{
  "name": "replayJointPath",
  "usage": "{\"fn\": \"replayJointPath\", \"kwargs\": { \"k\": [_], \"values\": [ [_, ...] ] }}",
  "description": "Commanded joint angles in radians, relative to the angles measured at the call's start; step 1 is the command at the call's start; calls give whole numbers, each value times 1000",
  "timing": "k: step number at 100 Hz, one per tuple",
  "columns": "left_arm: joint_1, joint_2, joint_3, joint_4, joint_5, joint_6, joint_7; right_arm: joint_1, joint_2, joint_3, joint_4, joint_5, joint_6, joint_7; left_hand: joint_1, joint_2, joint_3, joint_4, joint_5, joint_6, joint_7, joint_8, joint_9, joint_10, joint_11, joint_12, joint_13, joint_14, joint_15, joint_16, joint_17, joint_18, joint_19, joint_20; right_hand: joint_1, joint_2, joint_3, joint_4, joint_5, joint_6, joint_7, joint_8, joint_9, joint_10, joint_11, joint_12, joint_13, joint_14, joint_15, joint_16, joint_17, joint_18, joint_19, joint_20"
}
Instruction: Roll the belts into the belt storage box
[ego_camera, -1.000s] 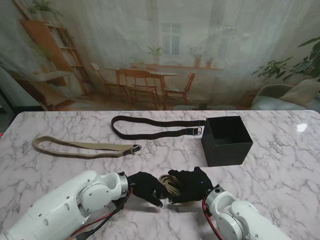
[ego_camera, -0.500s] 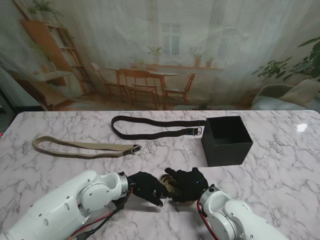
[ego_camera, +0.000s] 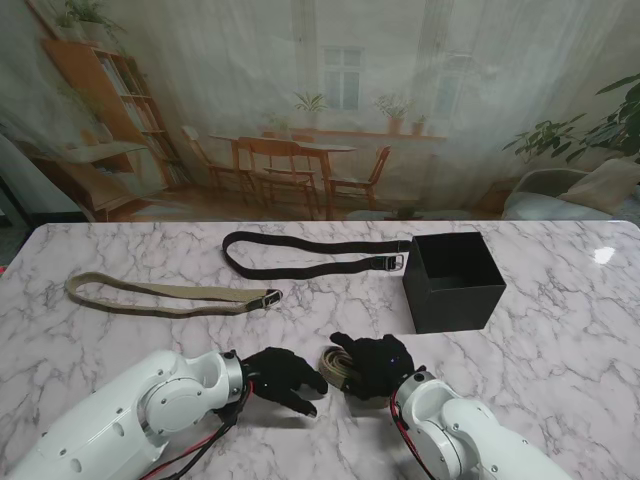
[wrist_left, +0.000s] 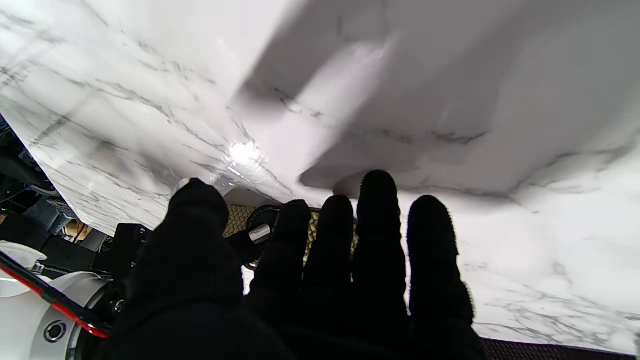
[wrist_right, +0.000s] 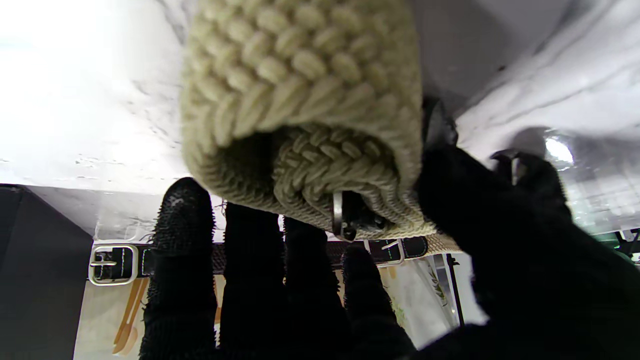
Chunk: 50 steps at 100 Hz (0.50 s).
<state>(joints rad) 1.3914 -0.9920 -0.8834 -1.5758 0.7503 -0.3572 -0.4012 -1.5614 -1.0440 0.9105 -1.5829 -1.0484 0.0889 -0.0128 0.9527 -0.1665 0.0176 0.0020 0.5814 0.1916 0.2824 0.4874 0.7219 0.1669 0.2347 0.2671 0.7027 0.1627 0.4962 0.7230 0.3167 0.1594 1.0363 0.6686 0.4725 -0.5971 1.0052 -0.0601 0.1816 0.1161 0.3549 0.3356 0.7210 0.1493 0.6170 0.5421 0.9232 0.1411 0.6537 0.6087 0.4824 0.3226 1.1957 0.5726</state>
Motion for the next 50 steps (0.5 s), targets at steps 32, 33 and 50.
{"fn": "replayJointPath", "kwargs": {
  "k": [32, 33, 50],
  "values": [
    [151, 5, -174, -98, 113, -49, 22, -17, 6, -40, 62, 10, 41, 32, 6, 42, -24, -2, 30, -8, 22, 15, 35, 12, 3, 41, 9, 77, -59, -39, -6, 13, 4, 5, 254, -106, 41, -98, 32, -10, 168, -130, 272, -107, 99, 76, 233, -39, -46, -20, 82, -18, 65, -1],
    [154, 4, -179, -100, 116, -50, 24, -16, 6, -40, 63, 10, 42, 31, 6, 43, -23, -2, 31, -8, 22, 15, 35, 12, 3, 42, 9, 77, -59, -39, -5, 13, 4, 5, 263, -105, 44, -98, 33, -12, 174, -133, 280, -109, 99, 79, 239, -40, -43, -19, 87, -18, 68, 0],
    [211, -5, -265, -131, 167, -58, 75, -17, -1, -39, 73, 15, 38, -19, 3, 50, -24, -3, 37, -11, 23, 15, 40, 12, 0, 47, 11, 78, -60, -38, -6, 15, 3, 5, 338, -88, 78, -107, 73, -58, 246, -142, 361, -126, 127, 76, 318, -47, 8, 3, 162, -9, 115, 8]
  ]
}}
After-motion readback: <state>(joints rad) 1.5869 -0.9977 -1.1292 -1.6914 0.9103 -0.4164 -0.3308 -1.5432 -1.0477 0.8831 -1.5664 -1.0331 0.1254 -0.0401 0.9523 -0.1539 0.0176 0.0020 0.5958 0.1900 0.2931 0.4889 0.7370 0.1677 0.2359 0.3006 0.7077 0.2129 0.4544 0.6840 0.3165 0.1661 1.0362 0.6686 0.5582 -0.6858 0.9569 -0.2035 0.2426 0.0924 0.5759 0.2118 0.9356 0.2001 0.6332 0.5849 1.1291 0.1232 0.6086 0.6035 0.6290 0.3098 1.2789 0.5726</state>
